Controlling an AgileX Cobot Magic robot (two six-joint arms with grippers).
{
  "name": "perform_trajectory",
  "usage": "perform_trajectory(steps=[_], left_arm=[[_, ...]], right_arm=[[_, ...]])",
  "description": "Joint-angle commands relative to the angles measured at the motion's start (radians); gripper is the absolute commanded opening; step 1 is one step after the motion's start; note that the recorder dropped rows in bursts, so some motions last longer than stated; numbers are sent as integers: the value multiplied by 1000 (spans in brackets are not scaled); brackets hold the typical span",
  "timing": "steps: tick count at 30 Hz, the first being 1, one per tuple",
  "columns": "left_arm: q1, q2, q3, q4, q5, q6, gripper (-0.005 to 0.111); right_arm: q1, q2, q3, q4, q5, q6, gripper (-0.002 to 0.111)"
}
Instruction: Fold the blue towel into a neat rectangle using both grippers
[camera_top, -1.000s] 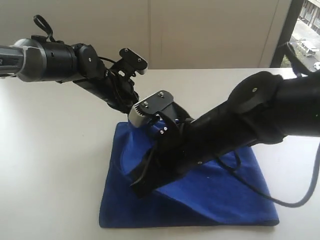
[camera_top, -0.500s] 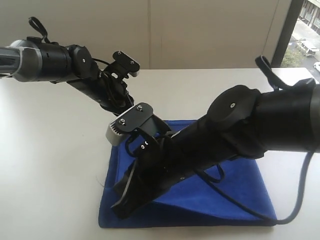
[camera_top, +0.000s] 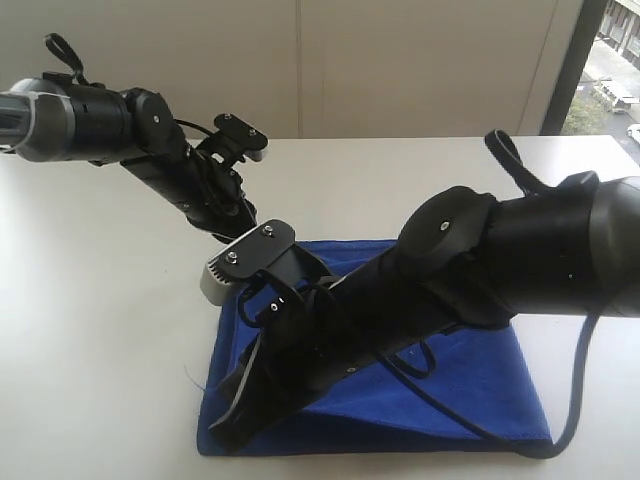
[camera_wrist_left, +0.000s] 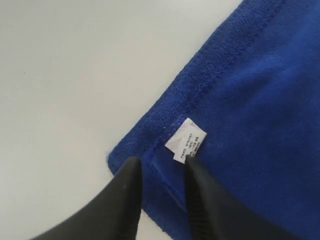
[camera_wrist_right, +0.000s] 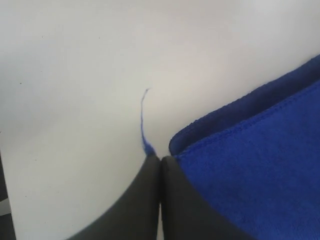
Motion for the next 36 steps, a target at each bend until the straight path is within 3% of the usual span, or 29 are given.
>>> perform_trajectory(steps=[1,19,22,28,36], left_arm=[[3,29,-4,-13,0,-13,36],[1,75,-4,-71,-73,-17,35],[1,75,-4,-71,-73,-17,28],[1,75,-4,-71,-73,-17,0],[1,44,-4,-33,-73,-17,0]], right_arm=[[2,0,4,10,-2,-12,0],[2,0,4,10,-6,-12,0],[2,0,4,10,-6,-9,0],[2,0,4,10,-6,-9,0],[2,0,4,14,-10,-7,0]])
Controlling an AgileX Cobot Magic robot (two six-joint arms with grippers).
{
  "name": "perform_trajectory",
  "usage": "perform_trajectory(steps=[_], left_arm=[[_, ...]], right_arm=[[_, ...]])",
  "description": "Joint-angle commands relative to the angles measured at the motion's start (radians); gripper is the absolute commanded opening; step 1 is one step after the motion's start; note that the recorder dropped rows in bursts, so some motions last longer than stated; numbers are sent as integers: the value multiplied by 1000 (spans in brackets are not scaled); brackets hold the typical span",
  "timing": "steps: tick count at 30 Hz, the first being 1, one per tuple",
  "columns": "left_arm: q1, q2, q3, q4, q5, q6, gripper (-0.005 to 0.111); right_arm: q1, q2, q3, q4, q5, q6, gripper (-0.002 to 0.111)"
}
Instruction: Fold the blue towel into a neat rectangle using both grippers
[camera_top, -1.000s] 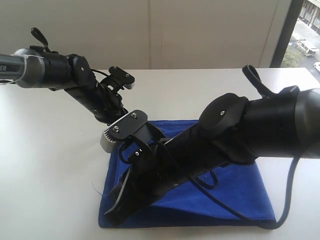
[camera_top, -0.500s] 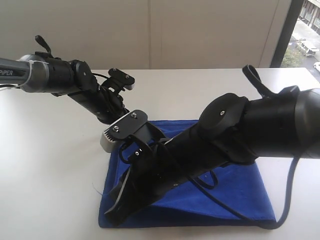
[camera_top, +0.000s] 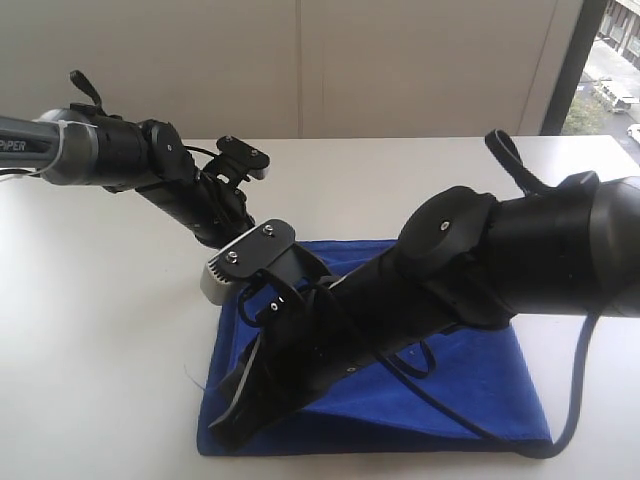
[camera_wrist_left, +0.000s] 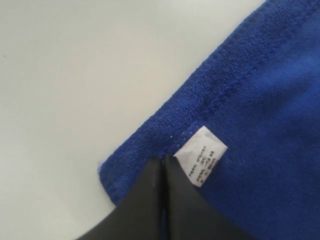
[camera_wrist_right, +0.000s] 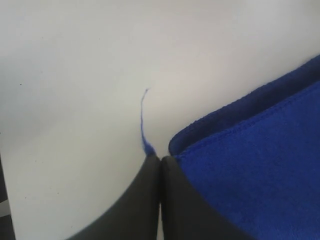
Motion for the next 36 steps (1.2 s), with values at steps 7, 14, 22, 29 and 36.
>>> perform_trajectory(steps=[7,14,22,29,36], left_arm=[[1,-68,-4,39,11,-9,0],[1,-70,-4,45,19,-9,0],[1,-98,-4,91,28,-9,0],[1,-98,-4,154,62,-17,0],[10,-98,-4,203,62,-80,0]], right_arm=[[14,0,4,48,14,-12,0],[61,0,-6,52,-1,-16,0],[62,-41,-11,52,-52,-16,0],[62,-47,-11,54,-25,-14,0],[65,-22,-11,56,-16,-14,0]])
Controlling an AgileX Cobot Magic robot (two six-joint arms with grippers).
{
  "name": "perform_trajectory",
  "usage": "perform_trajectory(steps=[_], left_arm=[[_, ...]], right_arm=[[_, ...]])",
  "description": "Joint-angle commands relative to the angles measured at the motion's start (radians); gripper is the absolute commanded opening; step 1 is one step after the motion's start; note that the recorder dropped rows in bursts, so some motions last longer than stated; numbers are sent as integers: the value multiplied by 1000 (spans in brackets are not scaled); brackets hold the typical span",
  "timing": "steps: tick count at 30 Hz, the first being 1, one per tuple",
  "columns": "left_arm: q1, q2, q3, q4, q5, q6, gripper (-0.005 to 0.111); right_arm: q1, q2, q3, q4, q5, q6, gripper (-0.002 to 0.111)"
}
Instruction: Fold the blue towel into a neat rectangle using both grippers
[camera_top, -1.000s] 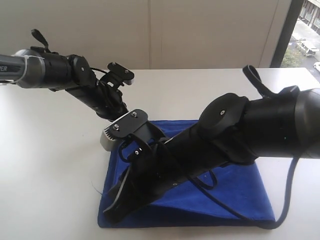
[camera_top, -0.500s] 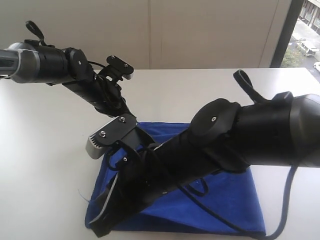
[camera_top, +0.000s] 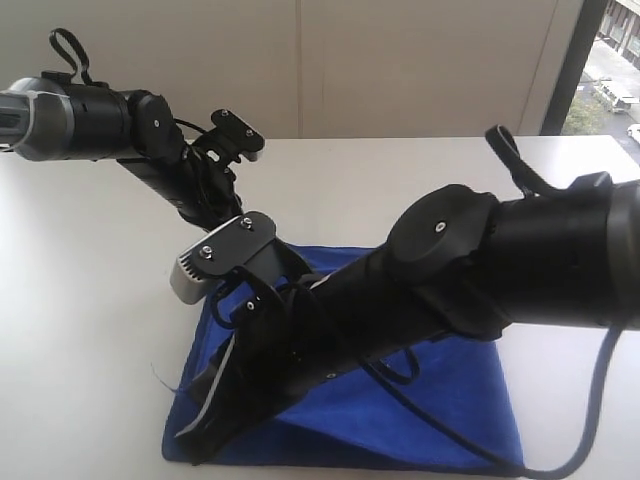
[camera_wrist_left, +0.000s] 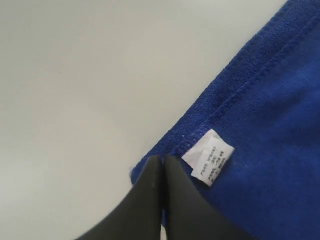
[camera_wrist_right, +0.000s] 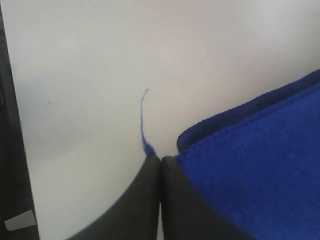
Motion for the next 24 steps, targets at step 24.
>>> perform_trajectory(steps=[24], left_arm=[[12,-16,-4,61,-33,-37,0]], right_arm=[[25,69,-4,13,7,-24,0]])
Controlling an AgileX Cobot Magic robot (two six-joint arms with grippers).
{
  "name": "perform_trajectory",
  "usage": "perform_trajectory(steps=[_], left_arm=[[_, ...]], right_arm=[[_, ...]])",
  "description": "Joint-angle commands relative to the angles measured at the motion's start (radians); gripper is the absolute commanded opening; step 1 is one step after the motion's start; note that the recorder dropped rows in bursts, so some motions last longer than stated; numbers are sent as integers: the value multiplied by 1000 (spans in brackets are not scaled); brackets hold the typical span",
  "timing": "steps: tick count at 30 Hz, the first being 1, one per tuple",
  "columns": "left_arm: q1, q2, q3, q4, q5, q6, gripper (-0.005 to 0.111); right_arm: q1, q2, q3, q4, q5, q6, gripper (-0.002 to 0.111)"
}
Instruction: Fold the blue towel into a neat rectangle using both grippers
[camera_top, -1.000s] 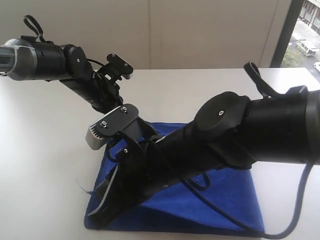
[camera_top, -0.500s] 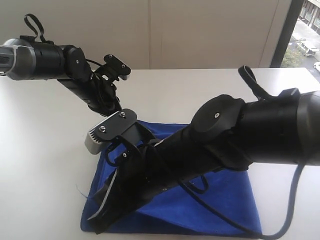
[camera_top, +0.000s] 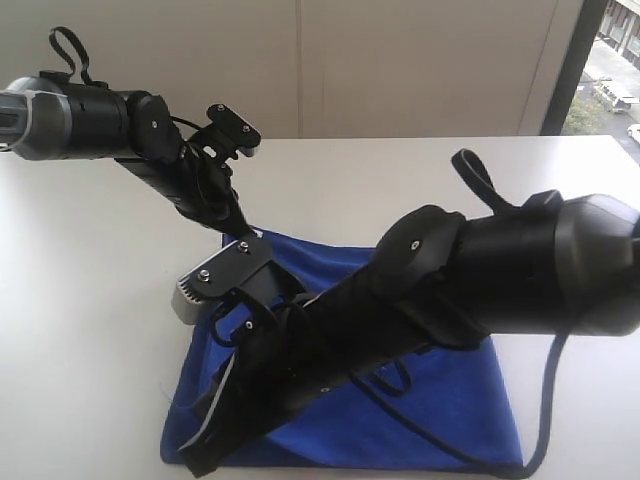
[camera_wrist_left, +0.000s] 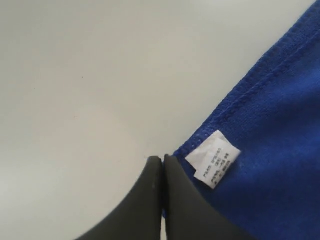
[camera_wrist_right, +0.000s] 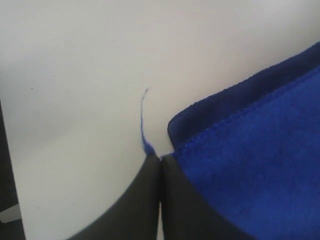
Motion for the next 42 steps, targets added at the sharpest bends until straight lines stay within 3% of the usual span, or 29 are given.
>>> perform_trajectory(steps=[1,25,29,31,33,35,38,42], left_arm=[[5,-16,-4,23,3,-9,0],[5,54,-4,95,4,-9,0],[5,54,-4,112,-5,-9,0],[5,54,-4,122,-5,-9,1],[5,54,-4,140,-3,-9,20],[5,54,-4,142,1,-9,38],[5,52,-4,144,1,-9,54],[5,24,-4,170,34,-9,55]], right_arm=[[25,1,-2,11,-5,-24,0],[36,105,-2,226,-19,-215,0],[36,148,-3,342,-5,-301,0],[36,164,-3,397,20,-360,9],[36,175,-3,434,38,-396,31],[36,175,-3,434,41,-398,46],[36,143,-3,417,48,-405,50],[34,58,-3,327,-31,-381,50]])
